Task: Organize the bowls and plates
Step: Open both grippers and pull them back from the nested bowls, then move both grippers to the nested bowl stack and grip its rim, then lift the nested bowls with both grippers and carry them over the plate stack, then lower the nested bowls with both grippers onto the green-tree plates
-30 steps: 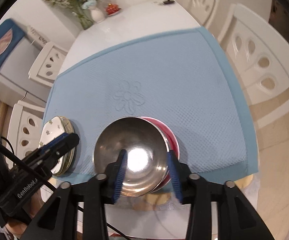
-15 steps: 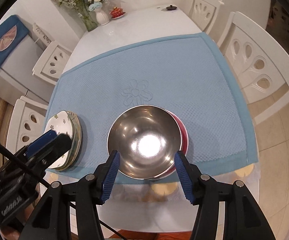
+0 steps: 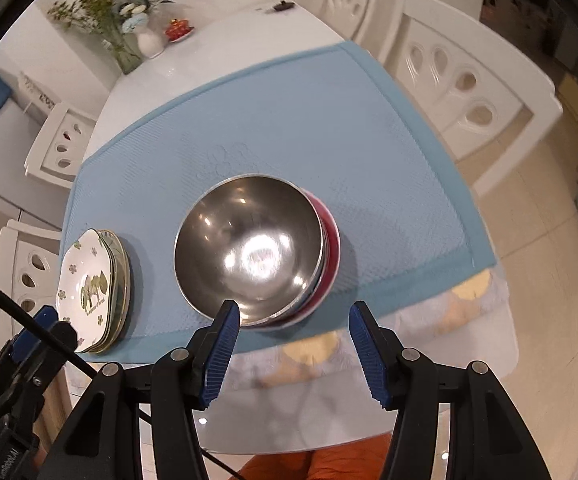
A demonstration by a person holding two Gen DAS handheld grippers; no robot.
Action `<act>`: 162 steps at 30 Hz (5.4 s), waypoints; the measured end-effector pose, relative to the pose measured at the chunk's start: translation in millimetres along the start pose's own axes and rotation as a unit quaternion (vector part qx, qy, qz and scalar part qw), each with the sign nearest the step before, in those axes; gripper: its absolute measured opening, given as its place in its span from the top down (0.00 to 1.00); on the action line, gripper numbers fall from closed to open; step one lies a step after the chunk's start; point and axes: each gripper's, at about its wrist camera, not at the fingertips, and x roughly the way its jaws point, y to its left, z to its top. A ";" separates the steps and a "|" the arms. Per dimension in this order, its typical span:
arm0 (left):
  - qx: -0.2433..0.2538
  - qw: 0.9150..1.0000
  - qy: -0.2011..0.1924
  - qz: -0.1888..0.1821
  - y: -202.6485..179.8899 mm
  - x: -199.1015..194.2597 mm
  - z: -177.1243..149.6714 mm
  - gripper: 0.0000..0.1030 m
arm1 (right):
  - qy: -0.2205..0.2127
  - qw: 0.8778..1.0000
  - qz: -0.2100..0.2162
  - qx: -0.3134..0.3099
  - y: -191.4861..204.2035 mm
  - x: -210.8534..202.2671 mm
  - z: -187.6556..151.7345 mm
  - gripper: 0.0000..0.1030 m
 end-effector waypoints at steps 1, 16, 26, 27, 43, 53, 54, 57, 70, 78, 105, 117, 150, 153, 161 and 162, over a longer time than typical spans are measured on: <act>0.002 1.000 0.001 0.002 0.6 -0.3 -1.1 0.38 | -0.001 1.000 -0.002 0.003 -0.7 0.1 -2.1 0.47; -0.033 0.999 0.036 -0.020 6.0 29.5 -1.2 0.32 | -0.016 0.998 0.042 0.034 -17.8 1.6 -8.4 0.41; -0.120 0.990 0.052 -0.044 14.1 81.9 10.8 0.32 | 0.023 0.995 0.092 0.045 -42.4 41.3 18.1 0.34; -0.133 0.988 0.056 -0.052 16.3 87.8 11.1 0.32 | 0.027 0.994 0.098 0.047 -44.7 44.7 19.5 0.34; -0.154 0.983 0.081 -0.056 9.2 153.2 4.8 0.44 | 0.076 0.987 0.140 0.036 -53.2 117.7 48.2 0.34; -0.168 0.981 0.080 -0.063 11.9 167.7 -1.8 0.66 | 0.068 0.982 0.172 0.027 -49.5 134.9 49.1 0.34; -0.168 0.981 0.078 -0.065 12.5 168.2 -1.8 0.66 | 0.070 0.982 0.176 0.025 -48.9 135.6 48.1 0.34; -0.167 0.981 0.076 -0.067 12.6 168.9 -1.3 0.66 | 0.071 0.980 0.185 0.014 -43.7 136.8 44.8 0.37; -0.158 0.984 0.072 -0.037 -3.4 162.4 2.0 0.67 | 0.048 0.984 0.166 -0.051 -29.0 120.7 40.3 0.47; -0.175 0.983 0.056 -0.011 -7.1 147.9 11.8 0.69 | 0.066 0.982 0.178 -0.021 -31.5 114.8 46.6 0.46; -0.230 0.971 -0.051 0.034 156.6 -3.8 27.3 0.69 | 0.040 0.969 0.209 -0.125 183.7 63.9 30.7 0.47; -0.260 0.965 -0.026 0.037 237.3 -0.8 -4.3 0.69 | 0.090 0.967 0.186 -0.150 265.2 115.2 0.7 0.47; -0.213 0.977 0.011 0.022 266.8 23.1 2.3 0.68 | 0.125 0.971 0.159 -0.128 280.6 152.3 13.9 0.47; -0.206 0.978 0.004 0.026 264.4 18.6 3.2 0.68 | 0.121 0.971 0.162 -0.127 277.6 148.3 15.4 0.47; -0.198 0.980 -0.016 0.027 272.2 -0.8 7.9 0.65 | 0.096 0.972 0.177 -0.118 264.1 128.7 20.1 0.47; -0.195 0.980 -0.018 0.029 271.0 -2.9 7.4 0.65 | 0.091 0.973 0.178 -0.118 262.8 124.7 20.0 0.47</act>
